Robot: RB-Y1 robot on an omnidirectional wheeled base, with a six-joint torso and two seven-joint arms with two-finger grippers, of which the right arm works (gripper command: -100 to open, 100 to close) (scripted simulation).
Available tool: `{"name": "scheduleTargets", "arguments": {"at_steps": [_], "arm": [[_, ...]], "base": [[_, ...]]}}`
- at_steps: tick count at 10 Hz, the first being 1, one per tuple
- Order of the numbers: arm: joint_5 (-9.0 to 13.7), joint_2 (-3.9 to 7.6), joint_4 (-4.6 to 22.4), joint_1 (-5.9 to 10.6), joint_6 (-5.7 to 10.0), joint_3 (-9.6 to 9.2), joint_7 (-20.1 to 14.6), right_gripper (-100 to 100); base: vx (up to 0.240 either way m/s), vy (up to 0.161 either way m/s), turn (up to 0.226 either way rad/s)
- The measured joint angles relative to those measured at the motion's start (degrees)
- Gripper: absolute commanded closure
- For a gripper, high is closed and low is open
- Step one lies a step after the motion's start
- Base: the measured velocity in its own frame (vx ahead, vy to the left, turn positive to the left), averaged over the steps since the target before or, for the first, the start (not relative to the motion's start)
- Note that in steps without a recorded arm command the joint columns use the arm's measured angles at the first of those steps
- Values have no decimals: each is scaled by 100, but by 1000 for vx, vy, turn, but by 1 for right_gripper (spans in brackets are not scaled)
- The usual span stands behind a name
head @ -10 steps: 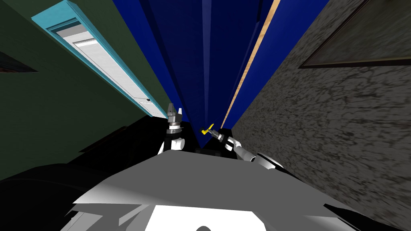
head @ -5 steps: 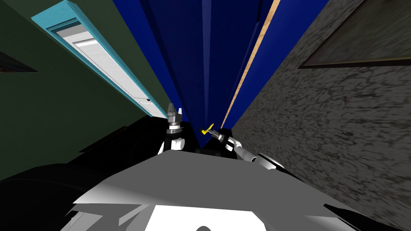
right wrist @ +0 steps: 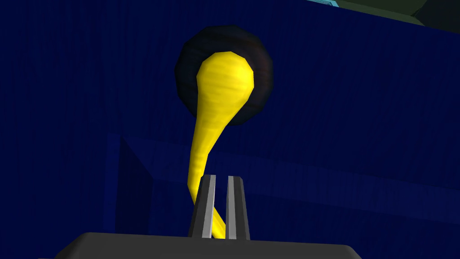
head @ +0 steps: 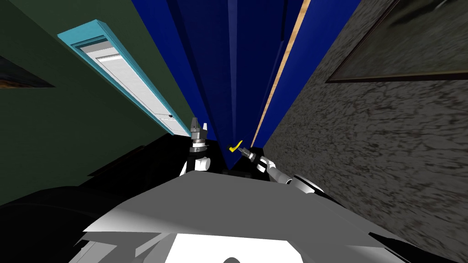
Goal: Push the door open
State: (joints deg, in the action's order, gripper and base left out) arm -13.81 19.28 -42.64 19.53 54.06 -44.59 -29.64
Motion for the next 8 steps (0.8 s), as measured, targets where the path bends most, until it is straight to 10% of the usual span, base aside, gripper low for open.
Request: {"name": "scheduleTargets", "arguments": {"at_steps": [8], "arm": [[3, 12, -48, -20, -38, 8, 1, -100]], "base": [[-5, -2, -9]]}}
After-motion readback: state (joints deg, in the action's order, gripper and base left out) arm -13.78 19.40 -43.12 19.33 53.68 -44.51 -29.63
